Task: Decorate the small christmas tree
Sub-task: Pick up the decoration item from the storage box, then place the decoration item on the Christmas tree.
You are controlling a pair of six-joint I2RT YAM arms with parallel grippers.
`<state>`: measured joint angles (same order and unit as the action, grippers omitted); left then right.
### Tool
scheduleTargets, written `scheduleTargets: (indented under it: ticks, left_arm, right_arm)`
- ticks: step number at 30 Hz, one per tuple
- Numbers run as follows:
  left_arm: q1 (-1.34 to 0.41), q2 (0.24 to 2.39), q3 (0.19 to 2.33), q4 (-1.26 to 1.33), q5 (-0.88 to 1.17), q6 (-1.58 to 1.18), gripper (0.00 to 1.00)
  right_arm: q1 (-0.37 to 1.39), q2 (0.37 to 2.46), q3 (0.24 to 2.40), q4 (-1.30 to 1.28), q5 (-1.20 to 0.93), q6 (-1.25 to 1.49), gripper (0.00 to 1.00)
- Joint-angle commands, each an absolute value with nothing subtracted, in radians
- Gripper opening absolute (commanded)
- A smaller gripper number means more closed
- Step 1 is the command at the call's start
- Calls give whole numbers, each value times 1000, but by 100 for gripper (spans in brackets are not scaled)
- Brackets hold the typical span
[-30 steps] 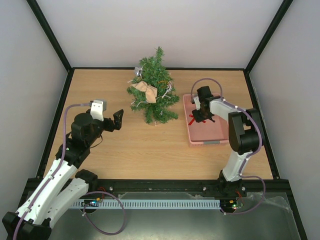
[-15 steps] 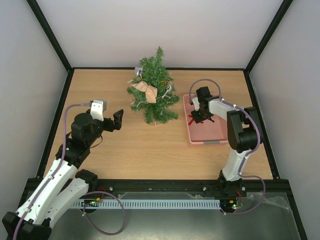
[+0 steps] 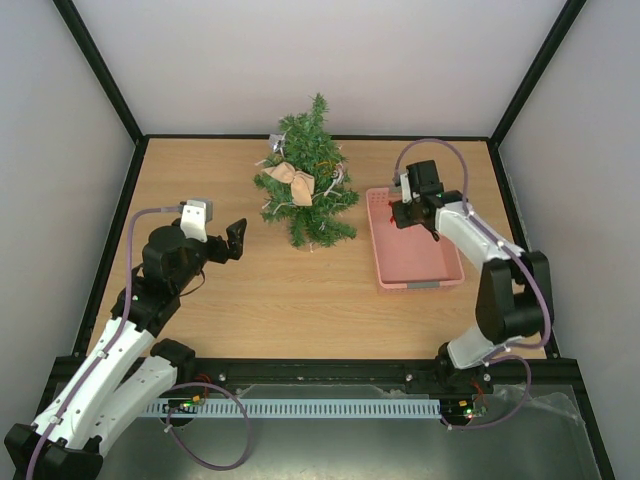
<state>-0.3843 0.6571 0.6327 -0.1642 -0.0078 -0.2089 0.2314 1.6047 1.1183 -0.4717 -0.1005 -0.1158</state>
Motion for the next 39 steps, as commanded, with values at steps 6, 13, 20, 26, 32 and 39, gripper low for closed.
scheduleTargets:
  ticks: [6, 13, 20, 26, 32, 39]
  left_arm:
    - [-388, 645, 616, -150, -21, -197, 99]
    - [-389, 647, 625, -157, -45, -214, 99]
    - [-390, 641, 630, -121, 99, -266, 99]
    - [-390, 665, 625, -81, 317, -343, 95]
    - [-389, 677, 607, -29, 427, -432, 84]
    - [-389, 670, 593, -22, 454, -473, 79]
  right_arm:
    - [342, 1344, 1078, -342, -107, -9, 2]
    - [491, 1198, 1042, -316, -119, 56, 2]
    - [682, 1107, 986, -302, -122, 108, 2]
    - [798, 1078, 950, -257, -104, 143, 2]
    - [881, 1110, 939, -164, -133, 165, 2]
    - [919, 1149, 942, -84, -92, 150, 2]
